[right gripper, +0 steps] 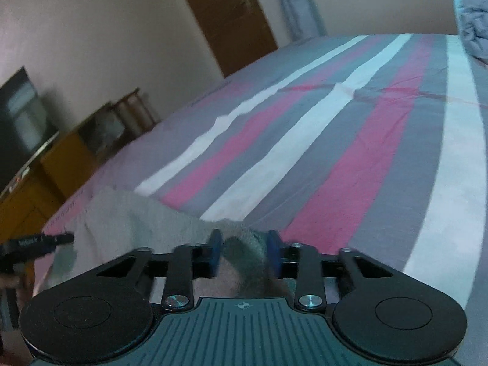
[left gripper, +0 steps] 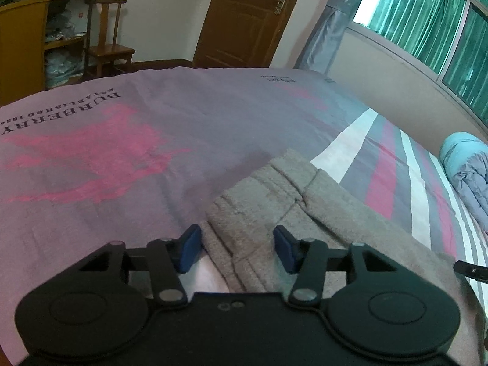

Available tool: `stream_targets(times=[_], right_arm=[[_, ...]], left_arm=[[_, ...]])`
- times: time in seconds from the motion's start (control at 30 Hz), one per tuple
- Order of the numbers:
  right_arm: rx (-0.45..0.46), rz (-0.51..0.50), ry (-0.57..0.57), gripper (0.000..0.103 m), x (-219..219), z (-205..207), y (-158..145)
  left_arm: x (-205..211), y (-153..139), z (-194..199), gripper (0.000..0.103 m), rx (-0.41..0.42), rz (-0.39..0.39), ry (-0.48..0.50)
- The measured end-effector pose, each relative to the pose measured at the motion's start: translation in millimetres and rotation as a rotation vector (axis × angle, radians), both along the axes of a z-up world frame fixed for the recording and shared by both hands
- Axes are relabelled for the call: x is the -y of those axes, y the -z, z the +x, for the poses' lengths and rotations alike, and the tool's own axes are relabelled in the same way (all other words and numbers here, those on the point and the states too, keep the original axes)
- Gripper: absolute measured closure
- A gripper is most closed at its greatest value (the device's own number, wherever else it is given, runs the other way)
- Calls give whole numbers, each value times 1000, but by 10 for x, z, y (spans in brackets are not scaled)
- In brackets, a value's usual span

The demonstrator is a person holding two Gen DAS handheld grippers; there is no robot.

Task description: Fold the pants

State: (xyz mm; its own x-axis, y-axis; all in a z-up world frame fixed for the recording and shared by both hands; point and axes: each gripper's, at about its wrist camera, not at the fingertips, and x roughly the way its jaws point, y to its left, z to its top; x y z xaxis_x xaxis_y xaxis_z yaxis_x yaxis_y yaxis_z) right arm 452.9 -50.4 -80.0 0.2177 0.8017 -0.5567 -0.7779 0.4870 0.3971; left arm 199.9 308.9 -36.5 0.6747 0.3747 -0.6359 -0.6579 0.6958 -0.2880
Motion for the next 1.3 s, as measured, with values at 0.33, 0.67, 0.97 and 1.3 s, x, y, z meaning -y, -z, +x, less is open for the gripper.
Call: stream_targets(times=[0.33, 0.67, 0.97, 1.3], right_arm=[[73, -51, -50, 101, -178, -32, -42], [22, -103, 21, 100, -358, 109, 183], [58, 137, 311, 100, 1256, -420, -469], [-49, 58, 682, 100, 3240, -1745, -157]], left_arm=[[-24, -42, 32, 77, 28, 34, 46], [-117, 50, 4, 67, 3, 42, 56], [264, -128, -229, 26, 9, 129, 112], [723, 248, -22, 19, -94, 94, 318]])
